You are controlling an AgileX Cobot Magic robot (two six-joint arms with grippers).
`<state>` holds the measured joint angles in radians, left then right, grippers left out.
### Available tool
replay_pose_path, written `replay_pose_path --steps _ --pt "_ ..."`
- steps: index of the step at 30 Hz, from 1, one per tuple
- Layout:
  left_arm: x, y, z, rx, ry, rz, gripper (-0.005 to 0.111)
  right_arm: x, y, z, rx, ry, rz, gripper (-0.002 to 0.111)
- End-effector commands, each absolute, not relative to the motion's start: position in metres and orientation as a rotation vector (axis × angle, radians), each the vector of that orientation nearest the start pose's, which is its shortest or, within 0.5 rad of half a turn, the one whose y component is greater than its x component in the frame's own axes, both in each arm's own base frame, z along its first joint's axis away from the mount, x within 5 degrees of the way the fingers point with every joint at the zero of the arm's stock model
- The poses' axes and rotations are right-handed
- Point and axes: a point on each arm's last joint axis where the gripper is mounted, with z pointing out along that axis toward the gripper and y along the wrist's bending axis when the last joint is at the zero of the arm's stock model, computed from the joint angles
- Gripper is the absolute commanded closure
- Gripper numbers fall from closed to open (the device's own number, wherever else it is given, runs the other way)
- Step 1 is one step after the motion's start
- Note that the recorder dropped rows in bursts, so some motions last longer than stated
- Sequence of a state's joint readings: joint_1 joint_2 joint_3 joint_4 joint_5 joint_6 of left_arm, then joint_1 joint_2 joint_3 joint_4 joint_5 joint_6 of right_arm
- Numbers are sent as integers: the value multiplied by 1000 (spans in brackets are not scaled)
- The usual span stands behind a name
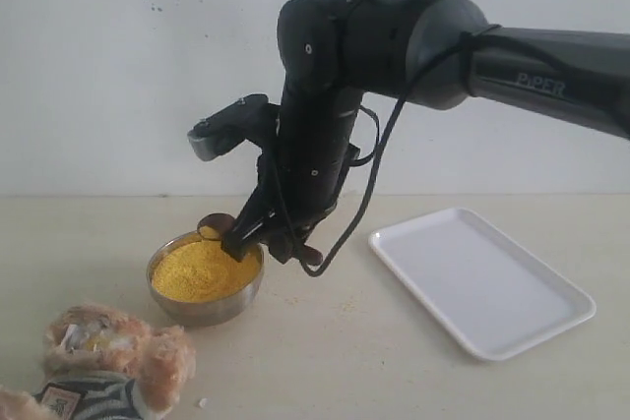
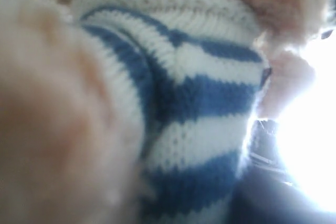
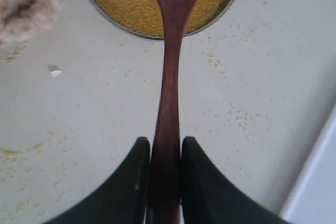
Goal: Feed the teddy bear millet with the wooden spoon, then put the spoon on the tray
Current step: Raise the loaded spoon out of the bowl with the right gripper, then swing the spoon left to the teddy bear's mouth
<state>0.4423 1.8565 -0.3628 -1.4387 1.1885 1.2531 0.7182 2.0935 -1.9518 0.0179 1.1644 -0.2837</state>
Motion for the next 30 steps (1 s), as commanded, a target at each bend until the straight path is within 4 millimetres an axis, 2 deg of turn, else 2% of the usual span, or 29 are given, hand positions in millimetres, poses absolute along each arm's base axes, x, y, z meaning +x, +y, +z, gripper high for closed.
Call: replay_pose_path --steps 1,6,9,14,16,27,30 --pt "186 -4 116 -574 2430 -1682 103 331 296 300 -1361 2420 190 108" --pt "185 -5 127 -505 2417 -1638 103 321 287 327 -1391 2347 189 108" --pt "178 -8 134 -475 2412 -1620 103 313 281 342 -1377 2320 202 108" --pt "161 -16 144 -412 2399 -1582 103 299 276 349 -1387 2319 278 108" --pt "157 -18 146 -352 2393 -1556 103 297 274 346 -1395 2330 280 108" --pt "160 -17 149 -397 2346 -1551 103 288 267 308 -1517 2413 253 108" --pt "160 -17 149 -406 2338 -1551 103 282 271 304 -1545 2417 251 108"
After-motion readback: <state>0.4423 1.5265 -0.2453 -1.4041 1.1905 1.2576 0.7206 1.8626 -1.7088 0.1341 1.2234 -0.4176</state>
